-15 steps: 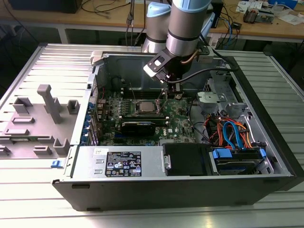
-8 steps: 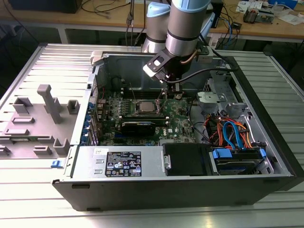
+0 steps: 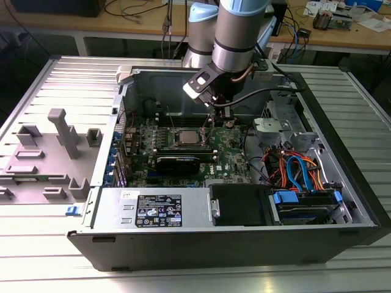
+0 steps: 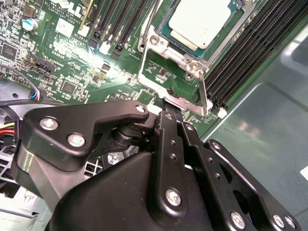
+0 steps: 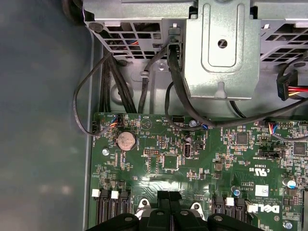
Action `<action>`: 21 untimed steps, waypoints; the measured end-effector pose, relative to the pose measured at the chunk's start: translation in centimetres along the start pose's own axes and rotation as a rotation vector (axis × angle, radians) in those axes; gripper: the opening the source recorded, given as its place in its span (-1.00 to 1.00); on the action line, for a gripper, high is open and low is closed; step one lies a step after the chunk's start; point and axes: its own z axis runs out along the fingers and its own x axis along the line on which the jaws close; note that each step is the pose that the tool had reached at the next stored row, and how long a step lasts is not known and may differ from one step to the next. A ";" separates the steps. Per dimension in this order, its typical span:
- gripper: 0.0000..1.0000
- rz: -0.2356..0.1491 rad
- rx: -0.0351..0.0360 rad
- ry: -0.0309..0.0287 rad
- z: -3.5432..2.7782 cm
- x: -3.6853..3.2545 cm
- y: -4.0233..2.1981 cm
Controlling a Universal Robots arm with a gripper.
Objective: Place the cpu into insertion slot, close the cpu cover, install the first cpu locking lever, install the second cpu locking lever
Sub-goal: 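Close the cpu cover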
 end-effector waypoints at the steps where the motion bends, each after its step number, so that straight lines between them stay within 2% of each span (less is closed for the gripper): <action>1: -0.79 0.000 0.0000 0.0000 0.00 0.00 -0.01; 16: -0.79 0.000 0.0000 0.0000 0.00 0.01 -0.26; 21: -0.79 0.000 0.0002 -0.0001 0.01 0.03 -0.66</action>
